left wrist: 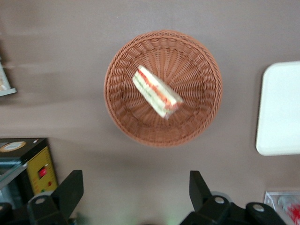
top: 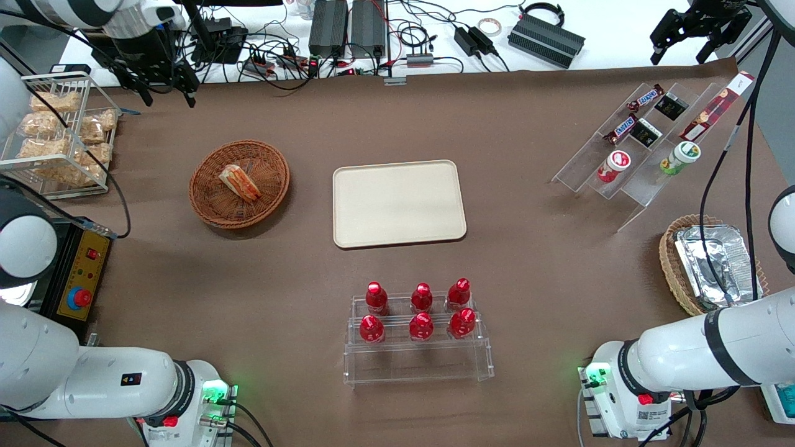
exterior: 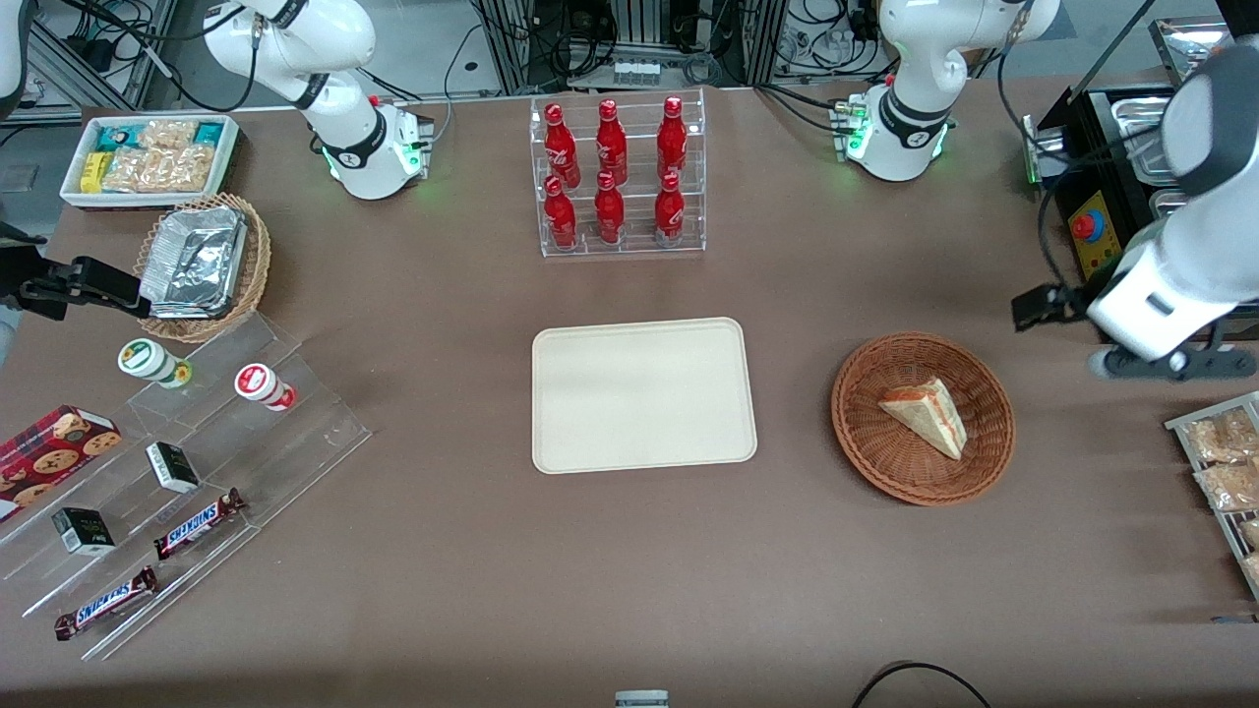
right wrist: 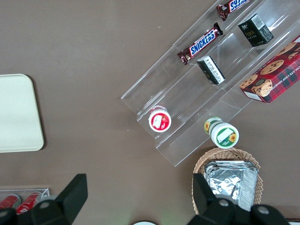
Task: Place sandwich from basket to tray
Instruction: 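Move the left gripper down over the sandwich in the wicker basket, then lower the open left gripper around the wrapped sandwich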
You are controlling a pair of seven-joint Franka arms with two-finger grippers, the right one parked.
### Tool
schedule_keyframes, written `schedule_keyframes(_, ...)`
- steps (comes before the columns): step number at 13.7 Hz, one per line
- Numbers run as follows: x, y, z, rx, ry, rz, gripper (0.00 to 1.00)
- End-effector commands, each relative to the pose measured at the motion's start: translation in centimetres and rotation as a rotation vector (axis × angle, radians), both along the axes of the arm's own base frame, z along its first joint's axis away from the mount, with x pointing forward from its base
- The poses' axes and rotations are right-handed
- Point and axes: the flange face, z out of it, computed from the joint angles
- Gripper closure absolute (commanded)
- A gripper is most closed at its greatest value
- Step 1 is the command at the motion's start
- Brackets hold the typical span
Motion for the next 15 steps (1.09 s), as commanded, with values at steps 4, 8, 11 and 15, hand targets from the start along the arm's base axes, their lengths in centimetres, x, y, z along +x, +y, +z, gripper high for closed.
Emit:
schedule_keyframes(4, -0.9, -0.7, -7.7, 0.022, -0.104, 0.264, 0.0)
schedule_keyframes(8, -2.2, -1.5, -11.6, 0.021, -0.143, 0.38, 0.0)
schedule_keyframes(11, -3.8, -1.7, -15.0, 0.005, -0.194, 0.428, 0.0)
schedule_keyframes(15, -4.9, -1.9, -18.3, -0.015, -0.239, 0.519, 0.0)
